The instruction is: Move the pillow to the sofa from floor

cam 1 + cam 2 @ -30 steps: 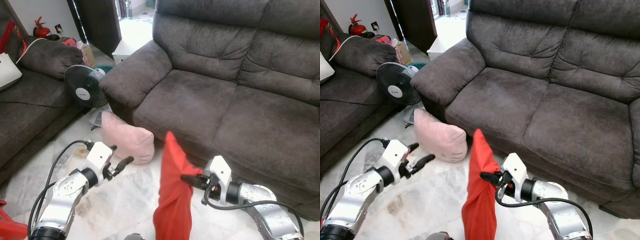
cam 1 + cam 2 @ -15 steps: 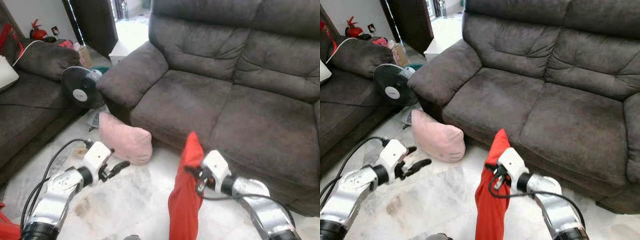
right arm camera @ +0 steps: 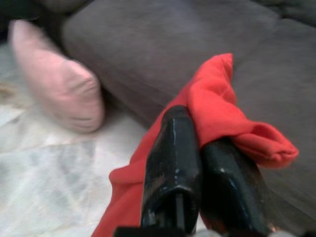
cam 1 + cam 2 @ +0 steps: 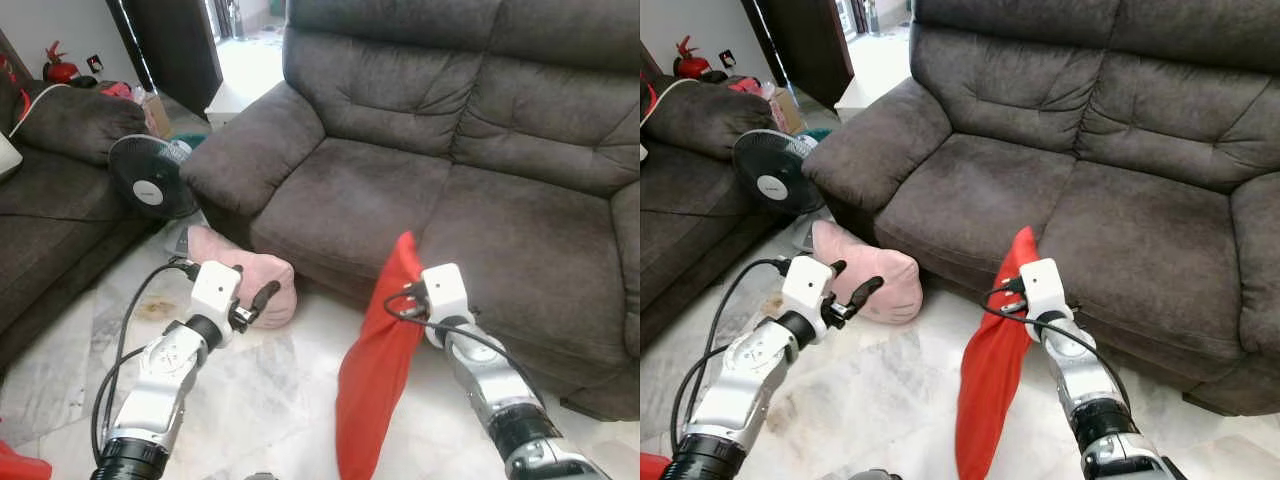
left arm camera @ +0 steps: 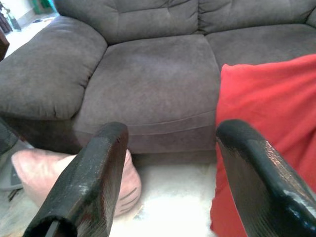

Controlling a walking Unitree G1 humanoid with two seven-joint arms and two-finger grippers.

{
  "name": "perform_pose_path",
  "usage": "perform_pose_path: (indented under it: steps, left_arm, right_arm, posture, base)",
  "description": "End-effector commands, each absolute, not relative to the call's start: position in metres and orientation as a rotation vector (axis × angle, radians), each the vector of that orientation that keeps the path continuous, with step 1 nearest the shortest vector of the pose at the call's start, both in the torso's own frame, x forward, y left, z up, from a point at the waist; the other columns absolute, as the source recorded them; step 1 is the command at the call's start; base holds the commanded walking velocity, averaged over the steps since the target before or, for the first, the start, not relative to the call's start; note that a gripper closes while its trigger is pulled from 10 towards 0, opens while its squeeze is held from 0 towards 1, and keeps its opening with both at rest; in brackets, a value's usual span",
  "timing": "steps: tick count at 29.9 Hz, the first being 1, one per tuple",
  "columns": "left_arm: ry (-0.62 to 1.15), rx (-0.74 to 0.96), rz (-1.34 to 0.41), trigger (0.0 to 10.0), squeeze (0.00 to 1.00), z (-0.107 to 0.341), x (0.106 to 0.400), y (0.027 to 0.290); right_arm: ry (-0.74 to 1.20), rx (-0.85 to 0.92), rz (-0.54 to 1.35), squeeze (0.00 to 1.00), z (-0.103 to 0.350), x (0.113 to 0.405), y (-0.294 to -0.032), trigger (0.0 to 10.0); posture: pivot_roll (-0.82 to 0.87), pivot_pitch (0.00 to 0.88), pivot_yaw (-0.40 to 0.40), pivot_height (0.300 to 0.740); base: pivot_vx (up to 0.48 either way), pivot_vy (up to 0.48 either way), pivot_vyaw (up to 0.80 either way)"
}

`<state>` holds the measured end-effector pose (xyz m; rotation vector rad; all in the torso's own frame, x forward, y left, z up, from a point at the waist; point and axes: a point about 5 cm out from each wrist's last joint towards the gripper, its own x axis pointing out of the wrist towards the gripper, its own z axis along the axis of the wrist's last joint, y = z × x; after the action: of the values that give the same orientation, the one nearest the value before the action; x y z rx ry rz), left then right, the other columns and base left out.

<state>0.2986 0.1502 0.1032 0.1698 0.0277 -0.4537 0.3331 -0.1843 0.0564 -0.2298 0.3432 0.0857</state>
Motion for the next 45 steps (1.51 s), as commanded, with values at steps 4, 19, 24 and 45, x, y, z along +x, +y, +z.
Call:
perform_pose_path:
  steps: [4, 19, 24, 45]
  left_arm:
    - [0.005, 0.184, -0.438, 10.0, 0.00, 0.107, 0.297, 0.148]
    - [0.001, 0.177, -0.444, 10.0, 0.00, 0.107, 0.298, 0.142]
    - [0.007, 0.173, -0.464, 10.0, 0.00, 0.106, 0.297, 0.140]
    - [0.293, 0.202, -0.879, 10.0, 0.00, 0.081, 0.263, 0.155]
  right_arm:
    - [0.235, -0.279, -0.075, 0.00, 0.080, 0.344, -0.216, 10.0]
    - [0.324, -0.341, -0.345, 0.00, 0.066, 0.320, -0.278, 10.0]
    - [0.305, -0.340, -0.238, 0.00, 0.060, 0.320, -0.263, 10.0]
    - [0.379, -0.475, 0.434, 0.00, 0.048, 0.297, -0.230, 10.0]
  posture:
    - [0.12, 0.058, 0.031, 0.740]
    - [0.12, 0.064, 0.040, 0.740]
    - [0.12, 0.062, 0.040, 0.740]
    - [0.11, 0.032, 0.036, 0.740]
  base:
    - [0.000, 0.000, 0.00]
    - [0.000, 0.000, 0.00]
    - [0.000, 0.000, 0.00]
    - [0.000, 0.000, 0.00]
